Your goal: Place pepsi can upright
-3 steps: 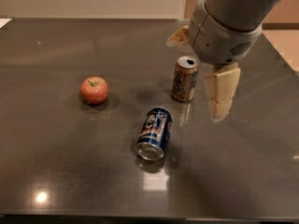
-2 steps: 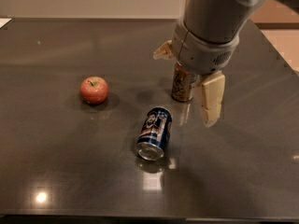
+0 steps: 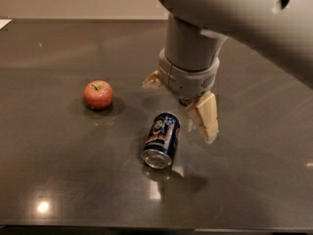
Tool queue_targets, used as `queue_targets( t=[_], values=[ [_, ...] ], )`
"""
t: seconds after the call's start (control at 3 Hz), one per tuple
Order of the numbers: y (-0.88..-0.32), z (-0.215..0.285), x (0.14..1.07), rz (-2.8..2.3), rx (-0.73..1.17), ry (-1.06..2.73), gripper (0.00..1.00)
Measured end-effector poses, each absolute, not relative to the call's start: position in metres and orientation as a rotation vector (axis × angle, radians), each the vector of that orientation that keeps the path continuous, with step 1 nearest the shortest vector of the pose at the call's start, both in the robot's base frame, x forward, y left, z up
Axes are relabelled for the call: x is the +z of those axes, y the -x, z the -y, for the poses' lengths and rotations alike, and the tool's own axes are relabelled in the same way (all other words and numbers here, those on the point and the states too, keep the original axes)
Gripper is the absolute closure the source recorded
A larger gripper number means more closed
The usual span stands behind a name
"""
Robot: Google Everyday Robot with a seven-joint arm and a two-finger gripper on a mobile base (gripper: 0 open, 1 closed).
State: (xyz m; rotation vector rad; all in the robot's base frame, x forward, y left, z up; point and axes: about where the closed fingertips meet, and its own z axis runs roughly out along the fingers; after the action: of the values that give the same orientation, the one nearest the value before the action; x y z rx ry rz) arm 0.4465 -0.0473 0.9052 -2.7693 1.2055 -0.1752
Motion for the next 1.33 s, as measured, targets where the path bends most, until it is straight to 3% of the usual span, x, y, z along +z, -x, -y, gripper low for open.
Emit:
queue_targets(
  t=[1.33],
  values=[
    [-0.431,0.009,0.85,-0.66,-0.057,3.005,0.0]
  ],
)
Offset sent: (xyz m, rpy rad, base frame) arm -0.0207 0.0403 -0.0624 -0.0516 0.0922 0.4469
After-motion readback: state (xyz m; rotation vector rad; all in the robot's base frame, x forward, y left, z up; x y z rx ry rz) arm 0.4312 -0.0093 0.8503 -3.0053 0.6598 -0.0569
